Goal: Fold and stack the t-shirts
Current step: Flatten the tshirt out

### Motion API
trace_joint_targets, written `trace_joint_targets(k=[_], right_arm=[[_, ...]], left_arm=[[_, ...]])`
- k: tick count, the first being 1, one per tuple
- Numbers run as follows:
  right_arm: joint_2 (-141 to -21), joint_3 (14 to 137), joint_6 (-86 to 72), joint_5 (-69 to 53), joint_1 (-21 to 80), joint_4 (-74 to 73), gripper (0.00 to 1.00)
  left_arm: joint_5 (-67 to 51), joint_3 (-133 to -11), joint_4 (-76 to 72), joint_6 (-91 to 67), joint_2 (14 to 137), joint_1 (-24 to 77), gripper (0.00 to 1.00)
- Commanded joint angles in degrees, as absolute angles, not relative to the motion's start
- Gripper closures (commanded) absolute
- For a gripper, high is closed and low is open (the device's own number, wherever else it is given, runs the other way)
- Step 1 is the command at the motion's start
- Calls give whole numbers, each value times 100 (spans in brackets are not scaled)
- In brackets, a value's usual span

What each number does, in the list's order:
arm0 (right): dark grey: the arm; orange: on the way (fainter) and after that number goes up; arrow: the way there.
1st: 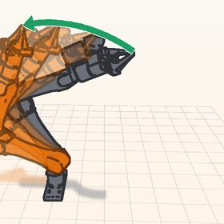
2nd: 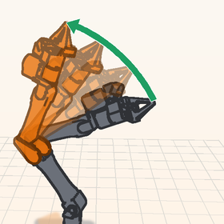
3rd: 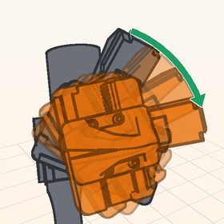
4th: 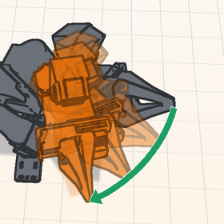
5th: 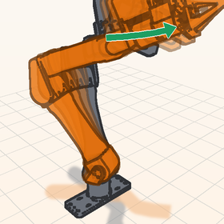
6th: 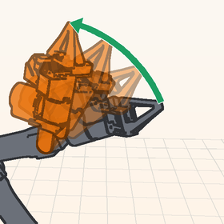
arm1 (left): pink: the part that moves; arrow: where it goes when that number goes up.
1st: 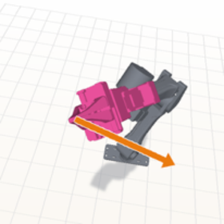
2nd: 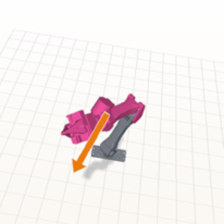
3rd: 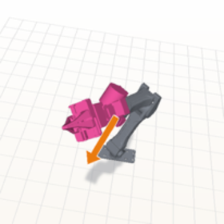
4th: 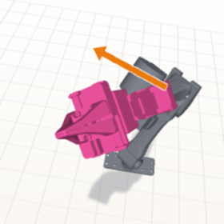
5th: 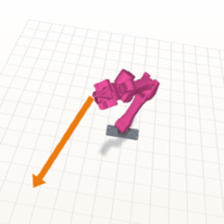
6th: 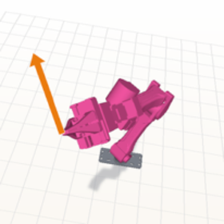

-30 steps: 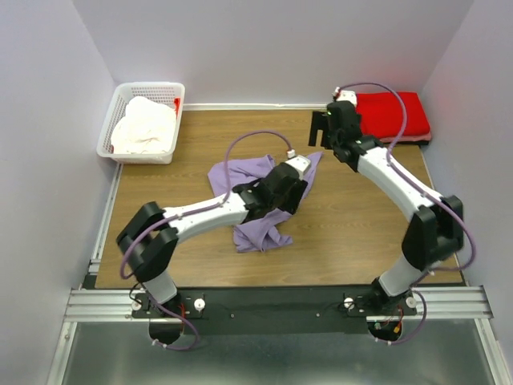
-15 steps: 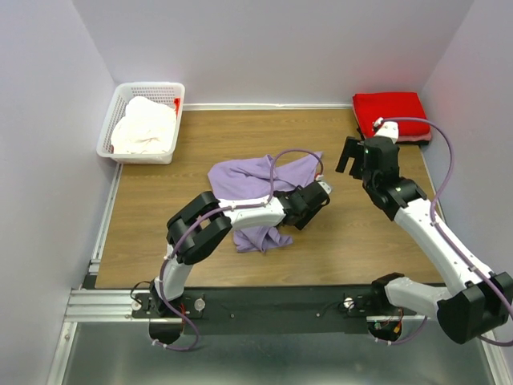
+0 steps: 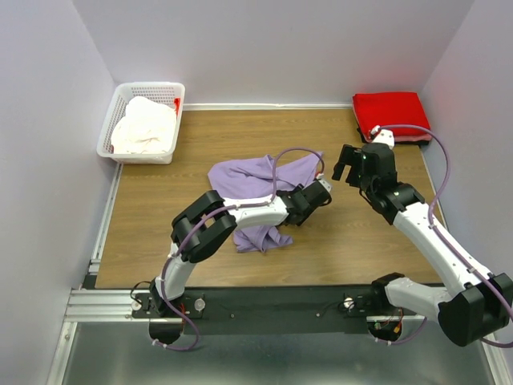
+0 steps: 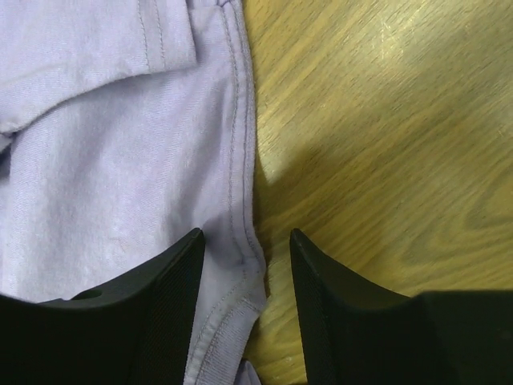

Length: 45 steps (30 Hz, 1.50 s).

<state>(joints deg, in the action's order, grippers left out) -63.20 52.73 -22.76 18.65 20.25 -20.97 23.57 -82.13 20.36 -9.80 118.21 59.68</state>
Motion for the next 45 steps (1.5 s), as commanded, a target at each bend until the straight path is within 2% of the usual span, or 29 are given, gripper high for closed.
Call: trace_joint_targets(k=[1, 3, 4, 5, 14, 18, 19, 22, 26, 32, 39, 45], right_arm=[[-6293, 5221, -2391, 1784, 2030, -2197, 0], [-6284, 5212, -2391, 1784, 2030, -2197, 0], [-6275, 5212, -2382, 1775, 2030, -2197, 0], [-6275, 5203, -2373, 1758, 2030, -2197, 0], [-6328, 5054, -2232, 810, 2030, -2154, 0], [-6547, 4800, -2276, -42, 2039, -1952, 0], [-6635, 4642, -2268, -627, 2048, -1882, 1], [-7153, 4352, -2285, -1273, 2162, -1522, 5], [-7628, 4210, -2469, -1204, 2679, -1109, 6], [-8251, 4245, -2795, -1134, 2839, -256, 9], [-9463, 4903, -2567, -1011, 2900, 351, 10], [-10466, 5694, -2593, -1414, 3023, 685, 14]], left_arm=[[2400, -8156, 2030, -897, 12015, 5880, 60], [2303, -8147, 2074, -870, 11927, 5801, 76], [2294, -8147, 2100, -853, 11788, 5705, 94], [2294, -8147, 2118, -853, 11690, 5652, 100], [2461, -8516, 2654, -747, 9995, 4748, 100], [2505, -8429, 2751, -624, 9291, 4106, 100], [2548, -8377, 2742, -607, 9186, 4000, 100], [2470, -8113, 2655, -554, 8764, 3596, 100], [2207, -7569, 2514, -624, 8403, 3226, 100], [1925, -6980, 2338, -686, 7762, 2778, 100], [1784, -6654, 2364, -703, 7374, 2479, 100], [1767, -6434, 2408, -738, 7067, 2224, 100]])
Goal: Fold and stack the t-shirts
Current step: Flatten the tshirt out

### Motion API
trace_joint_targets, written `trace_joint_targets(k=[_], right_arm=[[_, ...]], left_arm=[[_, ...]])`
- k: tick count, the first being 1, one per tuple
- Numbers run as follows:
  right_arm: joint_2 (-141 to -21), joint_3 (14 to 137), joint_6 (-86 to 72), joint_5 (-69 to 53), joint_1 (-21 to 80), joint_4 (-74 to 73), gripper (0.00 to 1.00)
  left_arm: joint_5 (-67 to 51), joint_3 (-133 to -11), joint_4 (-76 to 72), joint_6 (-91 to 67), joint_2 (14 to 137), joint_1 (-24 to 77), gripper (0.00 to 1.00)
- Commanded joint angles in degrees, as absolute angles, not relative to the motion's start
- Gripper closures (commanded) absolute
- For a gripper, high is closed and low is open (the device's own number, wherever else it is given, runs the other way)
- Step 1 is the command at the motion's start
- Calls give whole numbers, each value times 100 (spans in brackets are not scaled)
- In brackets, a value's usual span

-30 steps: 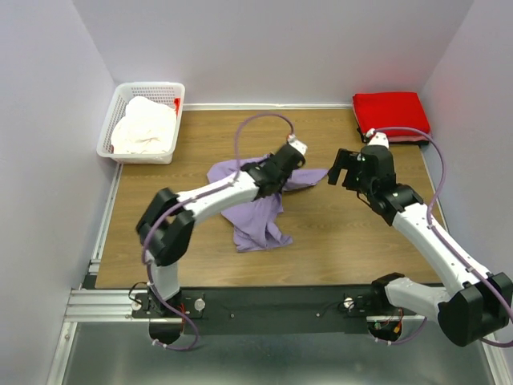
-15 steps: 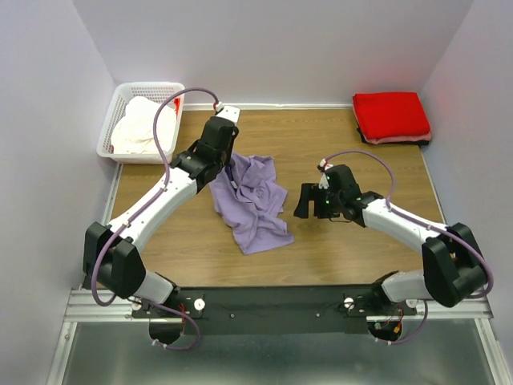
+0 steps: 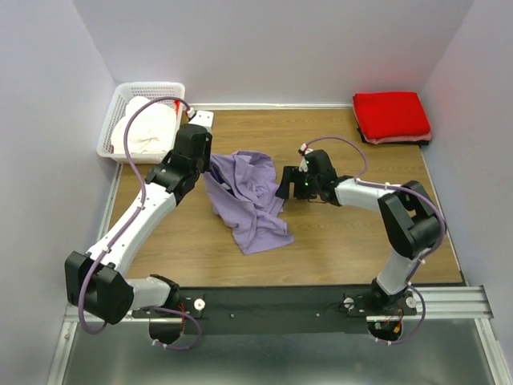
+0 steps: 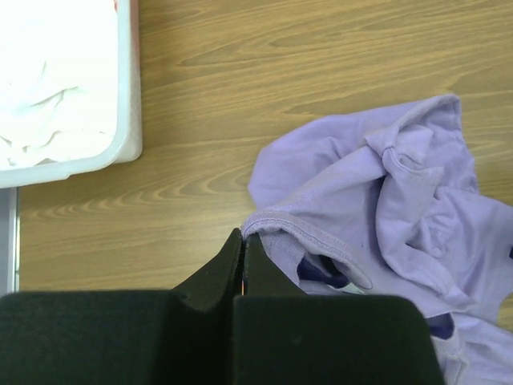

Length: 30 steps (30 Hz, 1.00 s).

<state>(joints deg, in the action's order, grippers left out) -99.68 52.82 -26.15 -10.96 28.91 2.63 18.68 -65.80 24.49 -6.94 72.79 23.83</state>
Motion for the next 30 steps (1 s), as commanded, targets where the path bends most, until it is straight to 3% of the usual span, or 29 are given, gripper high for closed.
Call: trace_joint_targets(k=[1, 4, 9, 10, 12, 13, 19, 26, 30], right_arm=[[-10677, 5774, -2610, -1459, 3058, 712, 15], [-10959, 5985, -2672, -1651, 3181, 712, 19], [-11206, 5985, -2681, -1872, 3349, 703, 43], [-11189, 5933, -2611, -1742, 3349, 686, 59], [-10927, 5898, -2488, -1321, 3340, 511, 81], [-10794, 5906, -2305, -727, 3331, 379, 98], [-9093, 6187, -1443, 1815, 2770, -1359, 100], [-6947, 6819, -485, 2944, 2268, -2082, 99], [-6426, 7565, -194, 3190, 2268, -2250, 99]], left_arm=[[1775, -6407, 2417, -738, 7032, 2154, 100], [1749, -6258, 2391, -773, 6891, 2031, 100], [1635, -5977, 2285, -870, 6636, 1750, 100], [1635, -5942, 2268, -870, 6601, 1697, 100], [1635, -5915, 2241, -879, 6522, 1539, 100], [1617, -5924, 2250, -888, 6495, 1477, 100], [1626, -6486, 2654, -853, 6302, 1231, 100], [1600, -7486, 2830, -765, 6179, 1178, 100], [1530, -8173, 2918, -686, 6284, 1169, 100]])
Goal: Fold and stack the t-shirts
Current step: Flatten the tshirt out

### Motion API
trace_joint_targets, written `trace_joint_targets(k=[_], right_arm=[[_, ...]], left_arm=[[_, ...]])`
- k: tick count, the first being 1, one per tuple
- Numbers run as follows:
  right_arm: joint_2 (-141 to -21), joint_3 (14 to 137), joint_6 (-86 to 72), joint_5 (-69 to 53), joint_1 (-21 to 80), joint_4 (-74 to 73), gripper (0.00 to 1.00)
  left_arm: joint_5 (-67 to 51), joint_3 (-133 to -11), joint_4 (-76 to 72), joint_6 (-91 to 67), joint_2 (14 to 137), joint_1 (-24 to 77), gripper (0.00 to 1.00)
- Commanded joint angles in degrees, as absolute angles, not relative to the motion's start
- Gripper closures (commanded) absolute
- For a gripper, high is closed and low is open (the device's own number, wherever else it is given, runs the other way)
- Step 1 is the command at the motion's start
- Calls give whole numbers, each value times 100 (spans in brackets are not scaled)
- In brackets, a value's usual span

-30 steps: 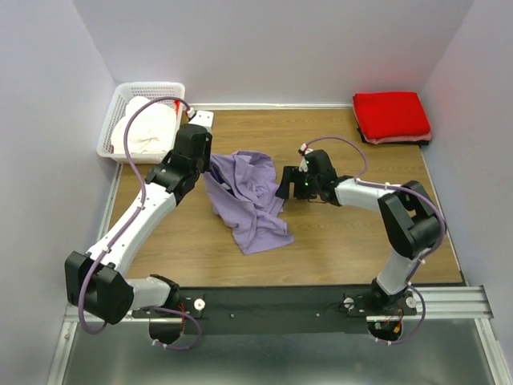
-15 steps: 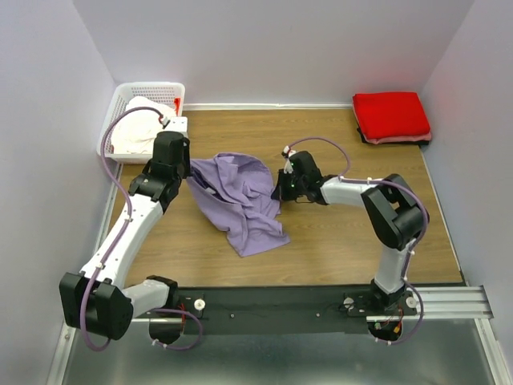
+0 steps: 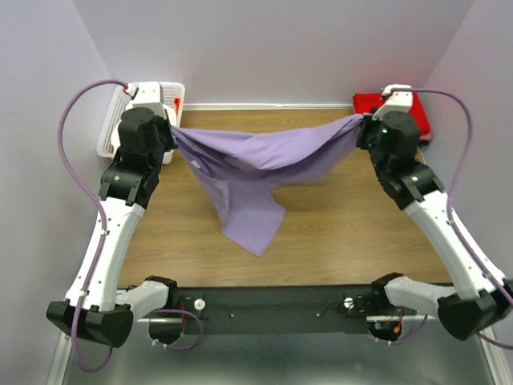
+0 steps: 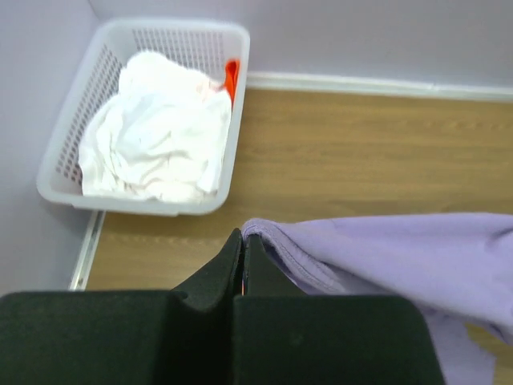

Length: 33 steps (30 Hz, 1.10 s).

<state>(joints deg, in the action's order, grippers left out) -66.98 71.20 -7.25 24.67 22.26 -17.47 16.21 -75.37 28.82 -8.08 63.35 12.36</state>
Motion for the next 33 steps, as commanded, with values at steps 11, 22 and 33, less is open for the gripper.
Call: trace_joint_targets(k=[11, 22, 33], right_arm=[[-5493, 8532, 289, 3339, 2268, -2487, 98], [-6652, 8965, 281, 3340, 2268, -2531, 95], [-8920, 8314, -1256, 2164, 774, -2540, 22]], left_arm=[[1258, -9411, 3348, -615, 6029, 1169, 100], [932, -9721, 2928, -369, 7258, 1169, 100], [1011, -11107, 2294, -474, 10572, 1081, 57]])
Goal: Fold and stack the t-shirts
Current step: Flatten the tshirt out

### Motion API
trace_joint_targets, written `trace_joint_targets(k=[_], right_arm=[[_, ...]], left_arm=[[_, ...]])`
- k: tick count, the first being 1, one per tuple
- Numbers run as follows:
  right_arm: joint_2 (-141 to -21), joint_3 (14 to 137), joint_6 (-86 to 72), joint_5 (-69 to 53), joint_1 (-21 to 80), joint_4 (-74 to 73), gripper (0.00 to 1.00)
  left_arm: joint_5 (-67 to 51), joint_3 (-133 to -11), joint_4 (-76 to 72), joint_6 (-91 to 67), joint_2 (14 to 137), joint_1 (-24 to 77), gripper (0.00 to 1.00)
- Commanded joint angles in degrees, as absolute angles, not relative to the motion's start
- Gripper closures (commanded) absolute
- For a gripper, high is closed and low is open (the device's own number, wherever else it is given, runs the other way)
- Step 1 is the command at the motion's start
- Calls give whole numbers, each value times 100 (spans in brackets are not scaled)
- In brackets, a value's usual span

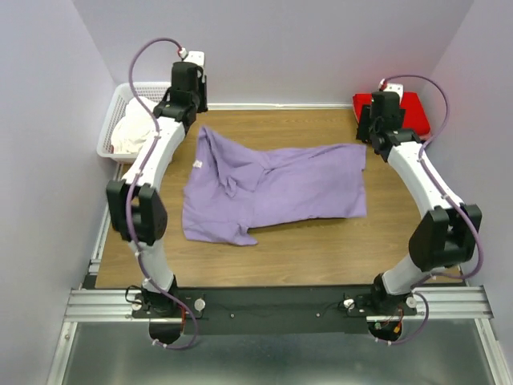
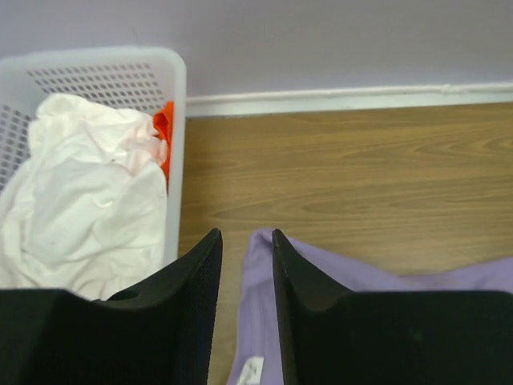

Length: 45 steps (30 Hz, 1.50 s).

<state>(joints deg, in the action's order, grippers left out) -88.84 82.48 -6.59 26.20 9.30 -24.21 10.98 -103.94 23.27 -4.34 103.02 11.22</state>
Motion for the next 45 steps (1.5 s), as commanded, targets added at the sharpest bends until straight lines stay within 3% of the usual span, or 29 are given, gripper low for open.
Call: trace_joint_targets(k=[1, 7, 12, 18, 35, 45], right_arm=[[-8912, 8271, -1300, 2014, 773, -2531, 19], [-8491, 7395, -1599, 898, 782, -2540, 3], [-7885, 6268, -1924, 607, 791, -2540, 3], [-7638, 5328, -2250, 343, 809, -2470, 4], [-8833, 4773, -2645, 228, 791, -977, 5], [-10168, 5563, -2804, 606, 659, -817, 4]], left_arm=[[863, -11118, 2303, -509, 10591, 1081, 50], [1072, -9153, 1951, -957, 9529, 1134, 49], [1055, -6765, 1855, -1493, 8134, 1151, 49], [774, -4820, 1363, -2083, 7049, 1151, 50], [35, -4878, 528, -2206, 9184, 1230, 56], [26, -6186, 580, -2075, 10659, 1230, 56]])
